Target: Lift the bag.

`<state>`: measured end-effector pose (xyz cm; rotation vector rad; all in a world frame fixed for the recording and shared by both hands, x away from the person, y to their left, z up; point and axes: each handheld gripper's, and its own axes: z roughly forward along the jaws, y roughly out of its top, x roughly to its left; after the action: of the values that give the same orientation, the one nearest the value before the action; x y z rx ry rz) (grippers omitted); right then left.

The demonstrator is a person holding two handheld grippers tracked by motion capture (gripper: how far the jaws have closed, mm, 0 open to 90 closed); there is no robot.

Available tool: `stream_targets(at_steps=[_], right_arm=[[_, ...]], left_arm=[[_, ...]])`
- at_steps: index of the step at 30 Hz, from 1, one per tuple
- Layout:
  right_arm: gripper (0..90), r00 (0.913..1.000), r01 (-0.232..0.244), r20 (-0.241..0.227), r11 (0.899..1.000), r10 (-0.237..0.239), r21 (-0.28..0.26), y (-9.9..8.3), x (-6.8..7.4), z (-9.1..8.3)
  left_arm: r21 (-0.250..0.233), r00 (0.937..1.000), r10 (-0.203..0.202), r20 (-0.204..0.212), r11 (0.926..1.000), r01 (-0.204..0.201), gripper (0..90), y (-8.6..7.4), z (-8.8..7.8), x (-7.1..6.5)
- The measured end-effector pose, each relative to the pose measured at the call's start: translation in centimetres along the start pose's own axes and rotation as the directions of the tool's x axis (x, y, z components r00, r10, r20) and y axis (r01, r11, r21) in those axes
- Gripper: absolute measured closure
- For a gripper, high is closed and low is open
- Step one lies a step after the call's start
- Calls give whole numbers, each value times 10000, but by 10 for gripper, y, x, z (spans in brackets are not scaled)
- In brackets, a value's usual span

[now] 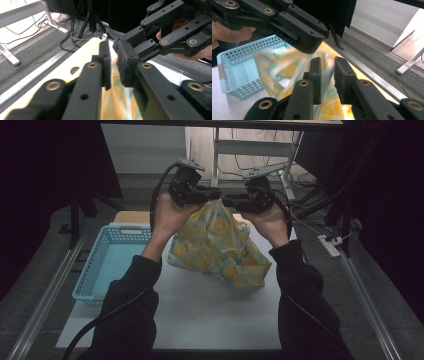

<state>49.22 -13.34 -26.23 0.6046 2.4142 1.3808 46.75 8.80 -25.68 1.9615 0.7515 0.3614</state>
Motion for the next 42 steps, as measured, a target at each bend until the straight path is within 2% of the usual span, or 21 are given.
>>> stream_targets(at_steps=[2, 6, 9, 13, 16, 21, 22, 27, 29, 35, 42], right_arm=[[728, 10000, -59, 17, 10000, 59, -33, -3, -1, -2], [699, 9999, -109, -18, 9999, 109, -54, -7, -1, -3], [648, 9998, -173, -34, 9998, 173, -105, -13, -2, -5], [604, 9997, -221, -60, 9997, 221, -91, -19, -3, -6], [550, 9996, -275, -91, 9996, 275, -27, -26, -1, -5], [495, 9997, -246, -55, 9997, 246, -50, -34, 1, -4], [473, 9997, -239, -41, 9997, 239, -41, -37, 3, -4], [421, 9998, -184, -71, 9998, 184, -13, -45, 7, -2], [381, 9996, -261, -137, 9996, 260, -58, -52, 10, -1], [320, 9995, -301, -114, 9995, 302, 72, -66, 12, 2], [260, 9989, -420, -220, 9991, 421, 51, -81, 15, 4]], left_arm=[[23, 10000, 29, -36, 10000, -29, 737, -2, 0, 0], [57, 10000, -24, 18, 10000, 24, 694, -9, 1, 0], [28, 9999, -47, 119, 10000, 46, 613, -16, 2, 0], [126, 9999, 84, 61, 9999, -85, 555, -24, 3, -2], [175, 9999, 132, 69, 9998, -133, 479, -31, 4, -2], [339, 9999, 95, 44, 9994, -96, 403, -45, 5, -2], [365, 10000, 56, 12, 9993, -56, 359, -48, 6, -2], [555, 9999, -52, -135, 9984, 59, 299, -64, 6, -2], [536, 9999, -127, -70, 9985, 131, 253, -70, 5, -3], [677, 9995, -306, -57, 9972, 309, 193, -92, 1, -5], [951, 9994, -290, -182, 9950, 306, 130, -114, -4, -9]])
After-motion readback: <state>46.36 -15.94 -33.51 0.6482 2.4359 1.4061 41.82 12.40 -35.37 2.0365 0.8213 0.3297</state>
